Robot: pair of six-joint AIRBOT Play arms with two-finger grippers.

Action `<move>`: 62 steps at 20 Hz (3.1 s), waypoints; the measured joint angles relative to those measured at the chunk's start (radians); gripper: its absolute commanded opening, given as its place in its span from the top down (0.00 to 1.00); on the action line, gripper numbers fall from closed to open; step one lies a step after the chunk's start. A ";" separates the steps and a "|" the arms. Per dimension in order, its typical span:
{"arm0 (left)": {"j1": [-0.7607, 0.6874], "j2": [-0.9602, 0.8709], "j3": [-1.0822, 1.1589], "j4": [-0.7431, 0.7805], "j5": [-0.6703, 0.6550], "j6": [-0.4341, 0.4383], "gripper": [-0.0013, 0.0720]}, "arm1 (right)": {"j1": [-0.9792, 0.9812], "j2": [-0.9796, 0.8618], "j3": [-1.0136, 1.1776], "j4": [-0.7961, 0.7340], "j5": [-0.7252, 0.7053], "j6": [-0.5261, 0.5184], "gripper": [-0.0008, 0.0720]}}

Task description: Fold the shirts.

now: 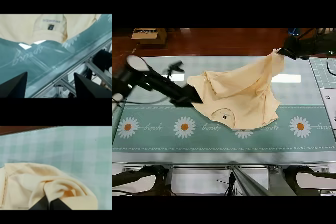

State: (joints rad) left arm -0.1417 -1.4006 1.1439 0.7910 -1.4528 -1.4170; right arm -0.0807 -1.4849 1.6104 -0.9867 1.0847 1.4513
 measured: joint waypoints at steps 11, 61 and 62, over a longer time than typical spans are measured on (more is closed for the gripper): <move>-0.423 -0.158 -0.249 -0.331 0.452 0.092 0.03 | 0.000 0.000 0.000 -0.043 0.089 -0.019 0.95; 0.631 0.990 0.363 -0.263 0.090 -0.066 0.95 | 0.000 0.883 0.000 -0.549 0.150 0.169 0.95; 0.631 0.990 0.333 -0.264 0.065 -0.088 0.95 | 0.000 0.845 0.000 -0.543 0.192 0.156 0.95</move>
State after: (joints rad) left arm 0.4896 -0.4103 1.4765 0.5274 -1.3876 -1.5047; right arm -0.0807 -0.6399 1.6108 -1.5295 1.2766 1.6073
